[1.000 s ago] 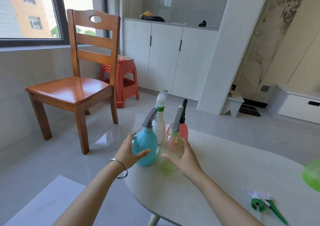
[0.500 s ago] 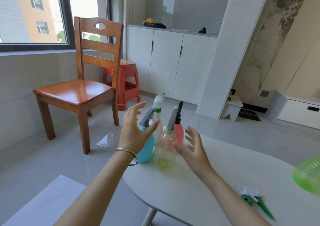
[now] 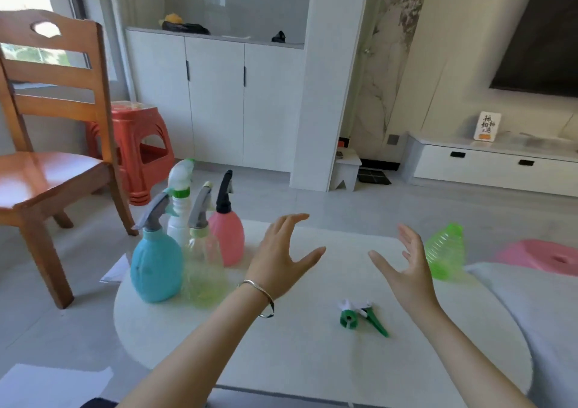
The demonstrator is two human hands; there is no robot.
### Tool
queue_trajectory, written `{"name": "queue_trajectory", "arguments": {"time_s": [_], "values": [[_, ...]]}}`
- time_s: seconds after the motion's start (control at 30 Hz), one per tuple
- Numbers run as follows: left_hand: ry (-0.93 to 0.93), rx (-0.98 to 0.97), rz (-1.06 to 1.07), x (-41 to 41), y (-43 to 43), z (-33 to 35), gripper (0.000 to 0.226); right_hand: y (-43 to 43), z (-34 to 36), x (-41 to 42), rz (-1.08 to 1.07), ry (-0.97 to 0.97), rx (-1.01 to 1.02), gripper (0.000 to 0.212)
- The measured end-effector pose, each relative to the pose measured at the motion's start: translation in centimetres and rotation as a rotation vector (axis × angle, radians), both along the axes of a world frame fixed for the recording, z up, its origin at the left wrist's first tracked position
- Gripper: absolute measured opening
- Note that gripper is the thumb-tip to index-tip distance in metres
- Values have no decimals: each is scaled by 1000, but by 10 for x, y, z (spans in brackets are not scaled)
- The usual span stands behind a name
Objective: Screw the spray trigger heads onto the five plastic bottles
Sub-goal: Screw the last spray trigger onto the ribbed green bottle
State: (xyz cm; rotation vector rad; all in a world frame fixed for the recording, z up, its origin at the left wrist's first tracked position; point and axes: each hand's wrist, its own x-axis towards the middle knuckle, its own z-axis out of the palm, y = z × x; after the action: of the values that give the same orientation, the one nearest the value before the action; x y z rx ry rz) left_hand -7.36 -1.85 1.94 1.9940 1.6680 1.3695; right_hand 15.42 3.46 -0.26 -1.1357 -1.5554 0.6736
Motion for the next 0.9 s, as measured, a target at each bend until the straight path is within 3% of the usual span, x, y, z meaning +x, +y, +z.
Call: {"name": "queue_trajectory", "arguments": {"time_s": [0.3,0.5,0.73,0.9], "values": [[40,-212,-80,63,46,-36,73,58,-10,91,-389,14,39,93],[-20,-281,-102,89,66,-50,78,97,-35,136,-465,114,-173,105],[-39,-309,-122,103,80,-61,76,132,-53,141,-390,186,-261,96],[-51,-313,-118,99,78,-60,80,138,-60,131,-454,82,-224,86]]}}
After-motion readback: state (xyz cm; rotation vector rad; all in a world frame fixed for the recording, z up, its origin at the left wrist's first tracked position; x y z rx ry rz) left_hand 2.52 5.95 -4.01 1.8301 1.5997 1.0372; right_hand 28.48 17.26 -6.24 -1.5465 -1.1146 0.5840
